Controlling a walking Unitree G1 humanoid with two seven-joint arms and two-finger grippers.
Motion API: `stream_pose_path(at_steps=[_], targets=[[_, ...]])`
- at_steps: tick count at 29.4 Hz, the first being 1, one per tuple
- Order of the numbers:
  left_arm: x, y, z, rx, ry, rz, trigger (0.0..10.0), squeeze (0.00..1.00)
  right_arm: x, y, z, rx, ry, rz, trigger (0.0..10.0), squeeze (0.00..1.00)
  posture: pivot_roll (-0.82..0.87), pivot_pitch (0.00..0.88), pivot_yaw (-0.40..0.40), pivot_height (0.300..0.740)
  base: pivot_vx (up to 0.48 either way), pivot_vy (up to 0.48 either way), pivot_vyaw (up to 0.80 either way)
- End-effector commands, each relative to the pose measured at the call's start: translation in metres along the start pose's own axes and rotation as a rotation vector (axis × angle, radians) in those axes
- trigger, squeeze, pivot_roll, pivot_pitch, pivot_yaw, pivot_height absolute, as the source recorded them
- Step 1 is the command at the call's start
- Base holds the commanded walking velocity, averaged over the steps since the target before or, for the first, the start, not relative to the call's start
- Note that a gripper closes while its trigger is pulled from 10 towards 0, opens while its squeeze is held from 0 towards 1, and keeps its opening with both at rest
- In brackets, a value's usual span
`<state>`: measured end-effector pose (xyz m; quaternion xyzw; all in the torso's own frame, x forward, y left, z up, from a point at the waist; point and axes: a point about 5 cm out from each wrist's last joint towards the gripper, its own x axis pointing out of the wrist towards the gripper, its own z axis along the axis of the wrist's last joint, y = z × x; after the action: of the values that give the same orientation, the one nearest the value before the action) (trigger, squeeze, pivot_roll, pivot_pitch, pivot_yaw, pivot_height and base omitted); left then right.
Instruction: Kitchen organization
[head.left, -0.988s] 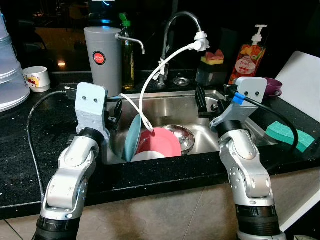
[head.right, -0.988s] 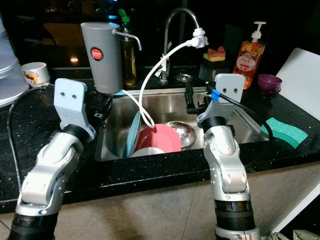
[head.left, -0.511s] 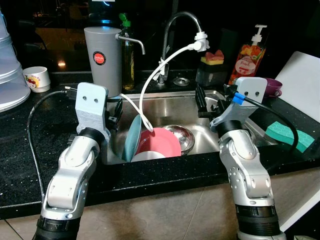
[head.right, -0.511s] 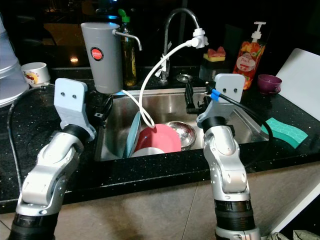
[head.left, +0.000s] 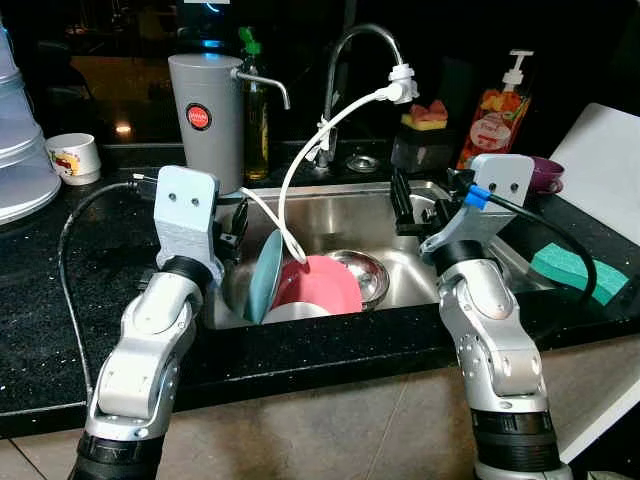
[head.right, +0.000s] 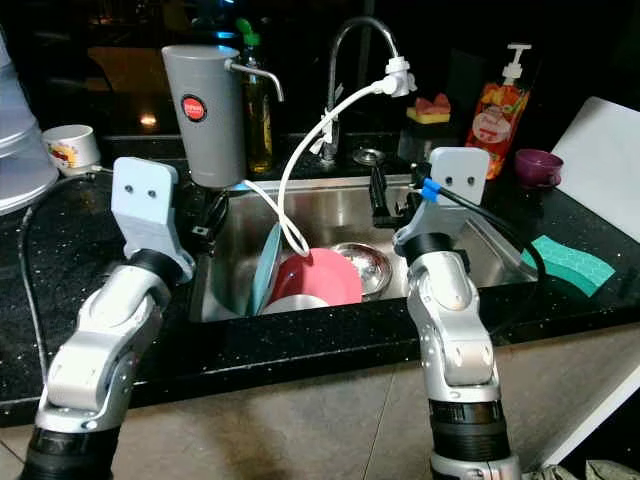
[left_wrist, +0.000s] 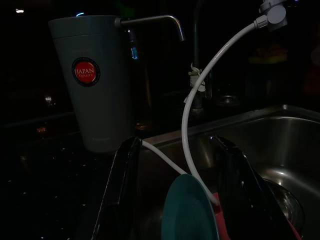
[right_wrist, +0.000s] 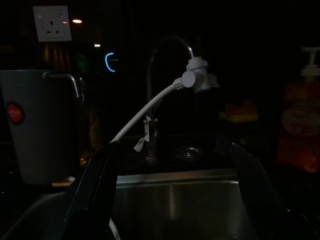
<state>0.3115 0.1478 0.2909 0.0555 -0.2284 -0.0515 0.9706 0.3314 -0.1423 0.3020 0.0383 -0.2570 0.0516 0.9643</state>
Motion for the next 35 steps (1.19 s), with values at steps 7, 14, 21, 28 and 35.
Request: stream_pose_path(at_steps=[7,14,21,28,35], targets=[[-0.0008,-0.0009,0.0001,0.015,-0.002,0.001,10.0,0.00,0.0014,-0.0003,0.0001,0.004,-0.003,-0.001,10.0,0.00,0.12,0.082,-0.066,0.740,0.000,0.000,0.00],[-0.0009,-0.0007,0.0000,0.015,-0.002,0.002,10.0,0.00,0.0015,0.0000,0.0001,0.005,-0.003,-0.001,10.0,0.00,0.12,0.082,-0.066,0.740,0.000,0.000,0.00],[-0.0006,-0.0007,-0.0001,0.014,-0.003,0.003,10.0,0.00,0.0019,0.0002,0.0002,0.005,-0.004,-0.001,10.0,0.00,0.12,0.082,-0.066,0.740,0.000,0.000,0.00],[-0.0005,-0.0007,0.0000,0.014,-0.002,0.005,10.0,0.00,0.0020,0.0000,0.0004,0.004,-0.003,0.000,10.0,0.00,0.12,0.082,-0.066,0.740,0.000,0.000,0.00],[-0.0009,0.0020,0.0000,0.021,0.000,0.011,10.0,0.00,0.0010,-0.0001,0.0000,0.003,0.000,-0.001,10.0,0.00,0.09,0.082,-0.068,0.740,0.000,0.000,0.00]])
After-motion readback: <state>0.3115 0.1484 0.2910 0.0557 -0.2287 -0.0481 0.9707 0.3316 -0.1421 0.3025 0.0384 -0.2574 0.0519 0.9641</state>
